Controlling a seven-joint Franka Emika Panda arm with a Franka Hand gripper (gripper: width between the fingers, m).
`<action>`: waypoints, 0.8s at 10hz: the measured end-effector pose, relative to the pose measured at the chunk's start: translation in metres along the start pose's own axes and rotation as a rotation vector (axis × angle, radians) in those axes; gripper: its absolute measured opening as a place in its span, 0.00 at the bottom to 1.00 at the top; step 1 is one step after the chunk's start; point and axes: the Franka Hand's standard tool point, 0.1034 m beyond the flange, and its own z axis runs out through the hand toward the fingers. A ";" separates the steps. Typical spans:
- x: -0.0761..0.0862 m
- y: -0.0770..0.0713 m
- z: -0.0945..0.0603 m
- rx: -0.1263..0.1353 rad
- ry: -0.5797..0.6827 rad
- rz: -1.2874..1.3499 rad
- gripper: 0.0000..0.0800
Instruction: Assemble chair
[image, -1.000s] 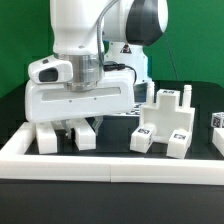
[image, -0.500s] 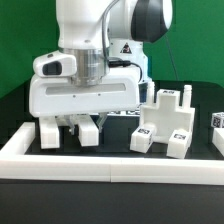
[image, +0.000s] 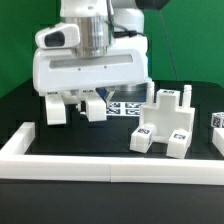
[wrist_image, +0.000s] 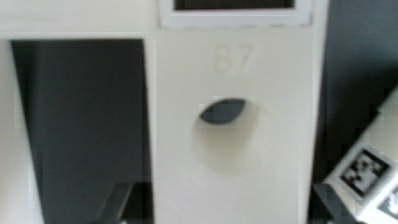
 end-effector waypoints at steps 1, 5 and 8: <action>0.004 -0.001 -0.004 0.007 -0.003 0.000 0.36; 0.005 -0.001 -0.003 0.009 -0.007 0.112 0.36; 0.005 -0.006 -0.011 0.014 -0.005 0.364 0.36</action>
Offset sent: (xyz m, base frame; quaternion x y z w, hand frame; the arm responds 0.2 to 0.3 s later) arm 0.0000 0.0000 0.0000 0.0000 0.0000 0.0000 1.0000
